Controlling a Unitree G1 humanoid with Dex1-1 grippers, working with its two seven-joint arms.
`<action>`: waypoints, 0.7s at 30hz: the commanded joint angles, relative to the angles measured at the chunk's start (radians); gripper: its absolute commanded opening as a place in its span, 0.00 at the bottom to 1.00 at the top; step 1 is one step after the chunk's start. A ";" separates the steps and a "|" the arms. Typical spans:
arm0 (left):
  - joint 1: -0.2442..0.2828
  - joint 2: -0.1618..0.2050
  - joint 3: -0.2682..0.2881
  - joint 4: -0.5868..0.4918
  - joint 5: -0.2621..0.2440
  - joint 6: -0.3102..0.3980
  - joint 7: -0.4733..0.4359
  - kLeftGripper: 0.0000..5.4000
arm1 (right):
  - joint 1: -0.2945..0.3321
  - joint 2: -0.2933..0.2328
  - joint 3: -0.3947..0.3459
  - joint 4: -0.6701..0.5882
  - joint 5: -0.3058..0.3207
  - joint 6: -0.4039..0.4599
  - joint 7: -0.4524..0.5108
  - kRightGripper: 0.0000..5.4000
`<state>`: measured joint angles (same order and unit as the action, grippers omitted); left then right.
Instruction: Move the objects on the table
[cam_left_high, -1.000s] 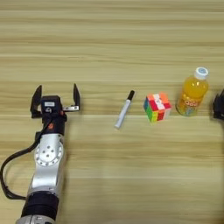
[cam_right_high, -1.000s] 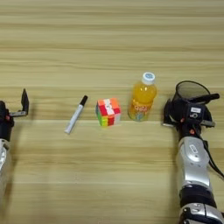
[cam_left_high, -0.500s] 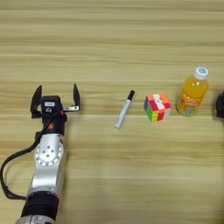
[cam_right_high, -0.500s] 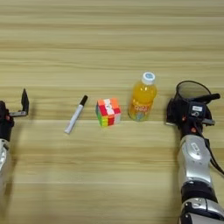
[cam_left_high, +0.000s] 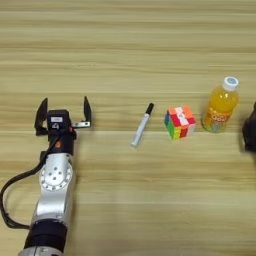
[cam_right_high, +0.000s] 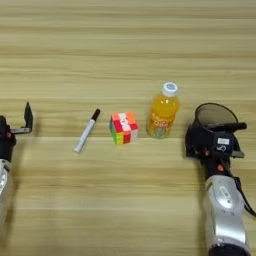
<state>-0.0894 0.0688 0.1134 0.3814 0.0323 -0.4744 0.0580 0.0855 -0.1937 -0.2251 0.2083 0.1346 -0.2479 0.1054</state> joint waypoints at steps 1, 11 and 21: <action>-0.019 0.008 0.004 0.032 -0.004 0.010 0.000 1.00 | 0.088 -0.002 0.009 -0.131 0.033 0.077 0.035 0.87; -0.042 0.015 0.010 0.075 -0.010 -0.007 -0.005 1.00 | 0.231 -0.054 0.020 -0.196 0.137 0.111 0.259 0.87; -0.036 0.023 0.013 0.066 -0.014 -0.007 -0.013 1.00 | 0.320 -0.070 0.170 -0.288 0.153 0.052 0.470 0.87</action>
<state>-0.1214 0.0891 0.1253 0.4491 0.0291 -0.4808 0.0515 0.3836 -0.2701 -0.1124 -0.0704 0.3073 -0.2101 0.5465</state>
